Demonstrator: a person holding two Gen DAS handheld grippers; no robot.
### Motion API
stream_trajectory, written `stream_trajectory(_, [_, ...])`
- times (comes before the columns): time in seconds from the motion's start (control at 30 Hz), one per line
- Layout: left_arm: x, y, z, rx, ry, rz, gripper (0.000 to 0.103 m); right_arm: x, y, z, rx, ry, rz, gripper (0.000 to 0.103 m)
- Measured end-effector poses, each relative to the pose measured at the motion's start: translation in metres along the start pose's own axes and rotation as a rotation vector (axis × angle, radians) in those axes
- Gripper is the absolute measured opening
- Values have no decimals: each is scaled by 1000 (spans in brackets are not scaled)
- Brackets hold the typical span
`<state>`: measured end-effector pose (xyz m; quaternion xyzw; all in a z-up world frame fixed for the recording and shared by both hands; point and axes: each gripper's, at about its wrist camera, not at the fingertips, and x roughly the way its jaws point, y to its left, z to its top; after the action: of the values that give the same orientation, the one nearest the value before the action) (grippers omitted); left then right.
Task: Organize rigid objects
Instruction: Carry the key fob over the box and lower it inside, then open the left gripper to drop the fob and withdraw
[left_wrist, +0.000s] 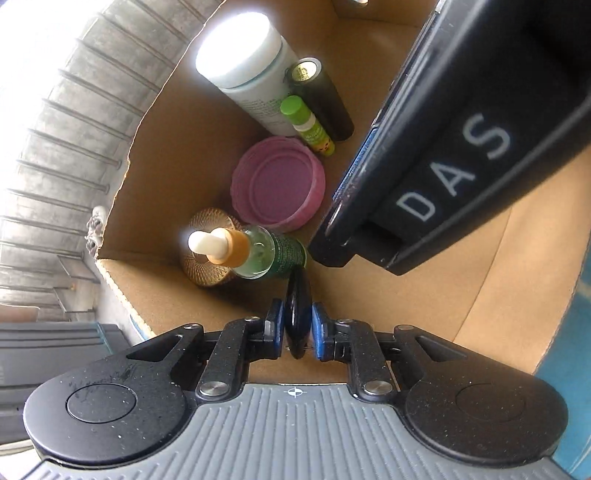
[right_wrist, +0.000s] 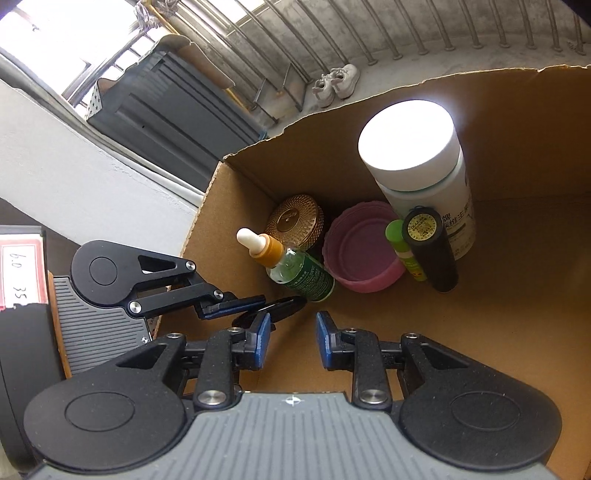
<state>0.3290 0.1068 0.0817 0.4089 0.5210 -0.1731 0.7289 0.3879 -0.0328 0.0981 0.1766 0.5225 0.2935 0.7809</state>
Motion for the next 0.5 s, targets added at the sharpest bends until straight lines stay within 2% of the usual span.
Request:
stream_trajectory(0.27, [-9,-9,1,19,32,85,16,-2,-1,0,10,-12,4,30])
stream_trajectory(0.33, [-8,-15,3,63,39,165,15,-3,0,0,5,-17,3,30])
stream_trajectory(0.37, [-8,-17,3,88,43,161,15,-3,0,0,8,-22,5,30])
stream_trajectory(0.43, [-6,-17,4,90,34,182,15,-3,-1,0,12,-27,7,30])
stream_trajectory(0.5, [-4,-14,3,71,27,165,16,-3,-3,0,21,-28,18,30])
